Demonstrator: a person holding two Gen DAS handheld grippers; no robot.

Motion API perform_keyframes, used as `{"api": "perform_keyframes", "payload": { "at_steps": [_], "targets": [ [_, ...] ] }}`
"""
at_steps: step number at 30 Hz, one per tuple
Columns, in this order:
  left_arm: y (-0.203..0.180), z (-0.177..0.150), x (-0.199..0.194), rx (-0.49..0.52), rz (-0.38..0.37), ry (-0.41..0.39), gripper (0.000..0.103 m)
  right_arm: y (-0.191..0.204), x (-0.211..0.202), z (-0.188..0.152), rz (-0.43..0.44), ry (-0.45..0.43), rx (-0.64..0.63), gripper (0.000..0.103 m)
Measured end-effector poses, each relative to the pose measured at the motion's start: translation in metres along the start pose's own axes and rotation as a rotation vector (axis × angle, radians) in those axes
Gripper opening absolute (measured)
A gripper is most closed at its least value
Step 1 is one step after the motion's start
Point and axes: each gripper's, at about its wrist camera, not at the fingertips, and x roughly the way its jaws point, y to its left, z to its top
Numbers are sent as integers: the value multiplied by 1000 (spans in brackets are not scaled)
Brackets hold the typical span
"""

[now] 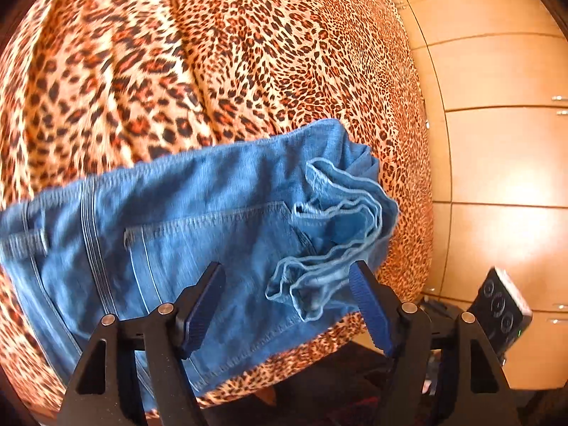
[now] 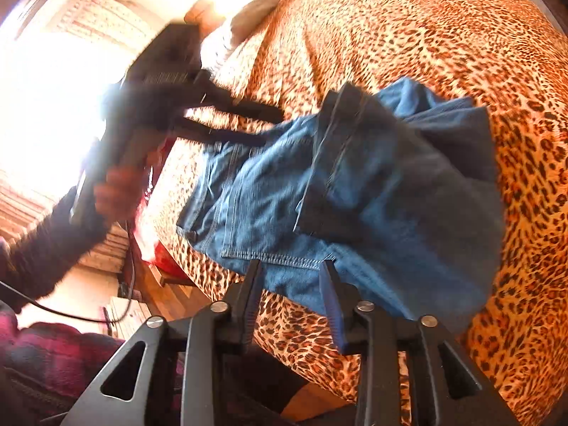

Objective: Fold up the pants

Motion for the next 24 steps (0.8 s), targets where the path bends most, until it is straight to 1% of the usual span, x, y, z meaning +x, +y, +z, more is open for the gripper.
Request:
{"api": "perform_keyframes", "payload": {
  "at_steps": [2, 3, 5, 8, 11, 14, 15, 18, 21, 23, 24],
  "targets": [
    [0, -29, 3, -59, -45, -35, 73, -23, -24, 13, 10, -35, 20, 51],
    [2, -41, 6, -87, -57, -53, 74, -35, -33, 20, 15, -35, 21, 52],
    [-1, -66, 20, -165, -66, -97, 74, -62, -40, 36, 14, -16, 5, 52],
    [-7, -91, 52, -277, -66, -151, 74, -96, -39, 62, 15, 44, -21, 52],
    [-11, -101, 79, -377, -31, -185, 72, -116, -40, 82, 65, 96, -58, 52],
    [-17, -100, 86, -444, 38, -260, 72, -125, -41, 97, 90, 143, -117, 52],
    [-19, -98, 86, -462, 47, -283, 72, -126, -40, 101, 108, 152, -131, 52],
    [-19, -95, 81, -536, 46, -351, 72, -133, -34, 119, 137, 172, -151, 56],
    [-21, -96, 70, -592, 41, -432, 72, -134, -17, 141, 150, 203, -162, 56],
    [-27, -99, 67, -610, 48, -479, 71, -130, -4, 155, 157, 228, -177, 57],
    [-30, -103, 67, -623, 46, -501, 69, -128, 2, 160, 156, 236, -185, 57]
  ]
}}
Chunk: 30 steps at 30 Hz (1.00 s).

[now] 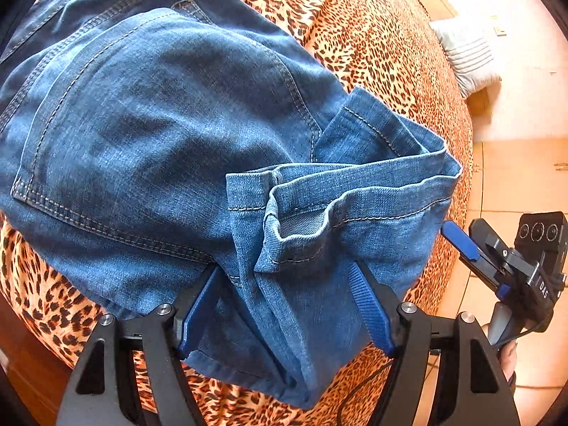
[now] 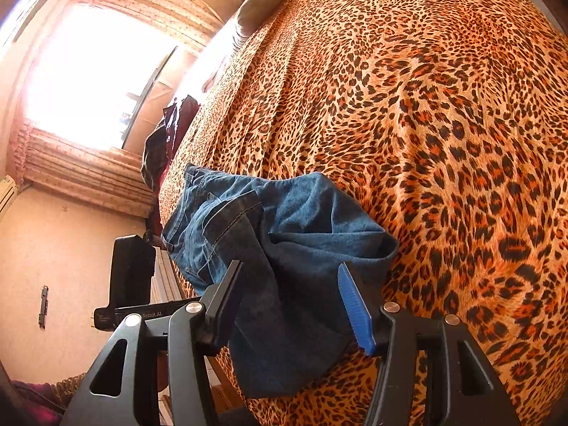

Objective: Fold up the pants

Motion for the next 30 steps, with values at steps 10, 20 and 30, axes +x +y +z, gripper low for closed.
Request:
{"api": "perform_keyframes", "payload": {
  "at_steps": [10, 20, 30],
  "targets": [
    [9, -11, -15, -59, 19, -67, 65, 2, 29, 26, 62, 66, -43, 57],
    [-5, -48, -22, -99, 53, -70, 7, -11, 54, 50, 41, 124, -45, 61],
    [18, -82, -37, -182, 30, -65, 6, 34, 104, 46, -59, 356, -417, 63]
  ]
}}
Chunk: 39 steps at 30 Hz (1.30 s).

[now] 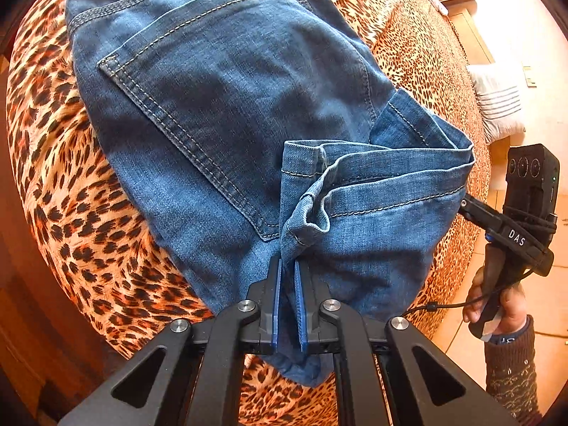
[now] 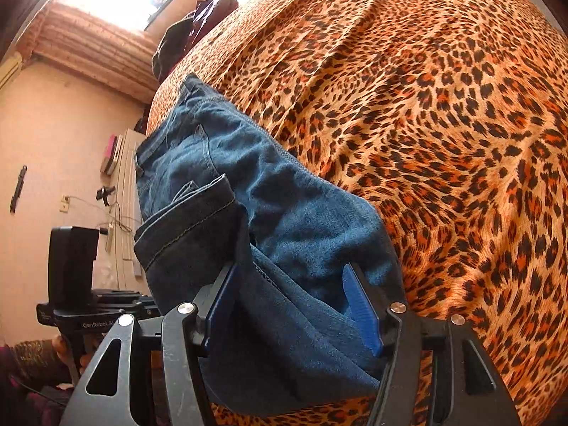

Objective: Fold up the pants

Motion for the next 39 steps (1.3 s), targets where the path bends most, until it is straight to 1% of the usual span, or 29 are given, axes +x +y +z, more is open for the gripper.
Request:
{"api": "perform_keyframes", "payload": {
  "at_steps": [2, 4, 5, 6, 7, 8, 9, 10, 11, 13, 14, 15, 16, 18, 22, 26, 30, 33, 34, 35, 36, 37, 39],
  "targets": [
    [-3, -2, -3, 19, -3, -11, 6, 9, 7, 3, -14, 37, -67, 63],
    [-2, 8, -8, 52, 0, -22, 7, 14, 13, 5, -25, 62, -104, 63],
    [-6, 10, -10, 71, 1, -27, 13, 16, 14, 7, -21, 70, -107, 63],
    [-9, 12, -9, 90, -4, -21, 25, 17, 12, 8, -10, 65, -110, 63],
    [-12, 15, -8, 106, -1, -19, 31, 17, 10, 9, 9, 58, -113, 63],
    [-14, 17, -6, 119, 8, -19, 42, 17, 8, 10, 23, 58, -112, 64],
    [-15, 20, -4, 131, 27, -21, 44, 16, 9, 11, 22, 61, -109, 64],
    [-19, 23, -3, 143, 29, -21, 44, 15, 11, 11, 11, 66, -106, 64],
    [-23, 26, -3, 156, 24, -18, 44, 12, 11, 10, 5, 70, -99, 64],
    [-27, 30, 1, 165, 20, -17, 36, 8, 11, 10, 6, 67, -84, 64],
    [-30, 30, 1, 176, 13, -16, 22, 6, 9, 8, 14, 61, -76, 64],
    [-34, 30, 1, 185, 19, -18, 13, 6, 10, 7, 23, 57, -68, 64],
    [-35, 30, 2, 188, 28, -16, 13, 6, 10, 6, 28, 52, -61, 64],
    [-32, 30, 6, 167, 20, -20, 8, 2, 7, 3, 41, 43, -47, 64],
    [-14, 24, 1, 86, -11, -23, 6, -3, -3, -1, 42, 35, -46, 64],
    [6, 8, -16, 30, -9, -37, 5, 3, -5, 0, 29, 42, -93, 64],
    [23, -7, -25, -20, -18, -25, 5, 10, 1, 1, 31, 57, -127, 64],
    [29, -9, -29, -44, -15, -21, 6, 20, 13, 4, 4, 75, -174, 66],
    [32, -11, -32, -47, -7, -22, 5, 23, 17, 4, -12, 81, -201, 62],
    [33, -12, -32, -51, -5, -20, 5, 29, 22, 3, -53, 88, -239, 44],
    [34, -13, -34, -53, -4, -22, 6, 34, 26, 3, -90, 102, -278, 30],
    [27, -11, -26, -55, 2, -23, 6, 38, 28, 2, -109, 125, -298, 16],
    [22, -16, -22, -59, 7, -27, 6, 47, 23, -2, -147, 137, -336, 12]
  ]
}}
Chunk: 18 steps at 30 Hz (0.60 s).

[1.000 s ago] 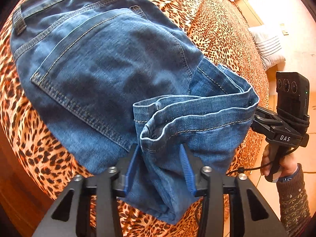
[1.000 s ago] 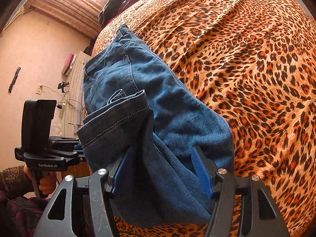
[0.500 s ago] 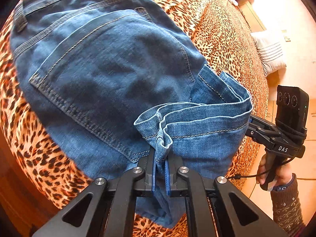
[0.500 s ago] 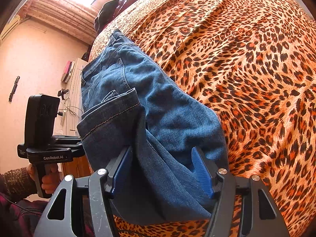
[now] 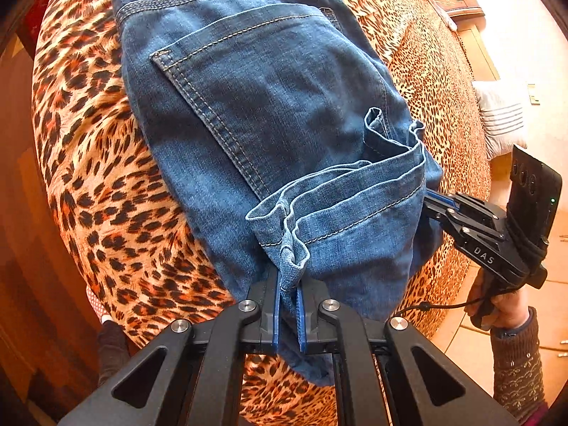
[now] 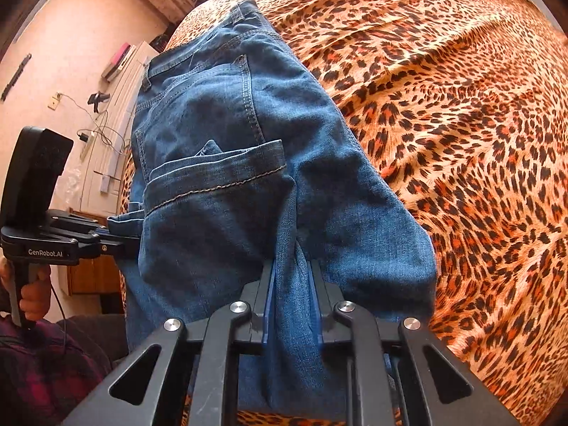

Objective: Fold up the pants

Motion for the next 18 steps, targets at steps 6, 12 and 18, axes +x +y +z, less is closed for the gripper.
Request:
{"api": "perform_keyframes", "payload": {
  "at_steps": [6, 12, 18],
  "targets": [
    [11, -15, 14, -40, 23, 34, 6, -8, -25, -14, -17, -34, 55, 16],
    [9, -16, 15, -36, 26, 39, 6, -24, -28, 1, 192, -108, 175, 48],
    [16, -15, 23, -53, 11, 42, 7, -25, -16, 32, 190, -131, 104, 51]
  ]
}}
